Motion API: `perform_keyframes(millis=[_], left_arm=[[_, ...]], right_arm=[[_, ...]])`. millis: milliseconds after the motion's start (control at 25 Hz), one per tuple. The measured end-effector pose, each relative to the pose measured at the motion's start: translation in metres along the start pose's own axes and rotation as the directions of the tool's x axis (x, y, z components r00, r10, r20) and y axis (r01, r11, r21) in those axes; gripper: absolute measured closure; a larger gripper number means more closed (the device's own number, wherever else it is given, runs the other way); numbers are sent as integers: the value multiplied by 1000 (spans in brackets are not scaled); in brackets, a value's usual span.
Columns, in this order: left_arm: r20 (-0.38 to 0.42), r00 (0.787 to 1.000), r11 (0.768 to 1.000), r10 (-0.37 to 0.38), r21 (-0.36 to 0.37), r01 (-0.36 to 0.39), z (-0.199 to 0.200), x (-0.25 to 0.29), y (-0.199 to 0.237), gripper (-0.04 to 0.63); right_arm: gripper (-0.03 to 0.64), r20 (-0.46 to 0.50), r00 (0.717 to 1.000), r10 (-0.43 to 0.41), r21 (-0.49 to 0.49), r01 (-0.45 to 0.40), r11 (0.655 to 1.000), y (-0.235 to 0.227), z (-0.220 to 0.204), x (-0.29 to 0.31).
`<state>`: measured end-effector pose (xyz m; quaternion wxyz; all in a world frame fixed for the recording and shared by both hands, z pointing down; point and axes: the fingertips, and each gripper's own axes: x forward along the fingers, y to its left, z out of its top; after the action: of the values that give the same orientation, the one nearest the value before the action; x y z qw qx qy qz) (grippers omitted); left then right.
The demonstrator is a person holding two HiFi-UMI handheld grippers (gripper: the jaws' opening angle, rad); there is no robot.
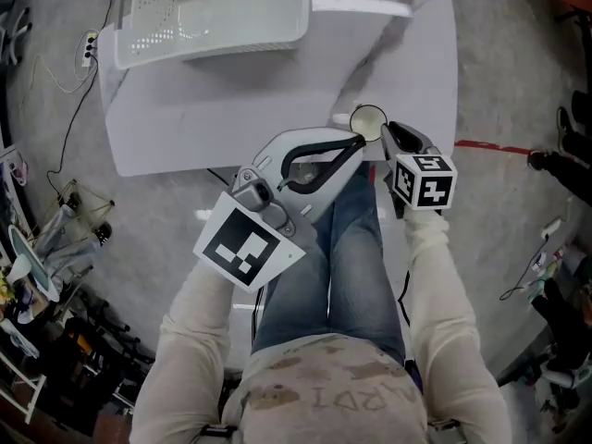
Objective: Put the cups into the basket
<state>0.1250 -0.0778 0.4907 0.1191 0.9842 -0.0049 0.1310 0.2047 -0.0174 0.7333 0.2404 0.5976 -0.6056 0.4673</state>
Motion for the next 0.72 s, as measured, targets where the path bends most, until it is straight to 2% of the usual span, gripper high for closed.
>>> perform_keyframes(millis=[200,360,520,720], left_arm=[[0,1000,1000,-4,-19,4,-10,1,0,595],[0,1000,1000,5,-25,-5,-14,0,6,595],[-1,1000,999,20,-30,-20,-14,-1,9,595],[0,1000,999,31,-23,-31,-9,-2,6,595]], right_arm=[[521,-54,998,-15,19,16,1000,3,-3,17],[542,-90,994,-60,47,64,997,-1,1,26],[561,-109,986,-129,-29,126,992,-1,6,27],[561,-106,988,-115,-8,115,993,0,2,17]])
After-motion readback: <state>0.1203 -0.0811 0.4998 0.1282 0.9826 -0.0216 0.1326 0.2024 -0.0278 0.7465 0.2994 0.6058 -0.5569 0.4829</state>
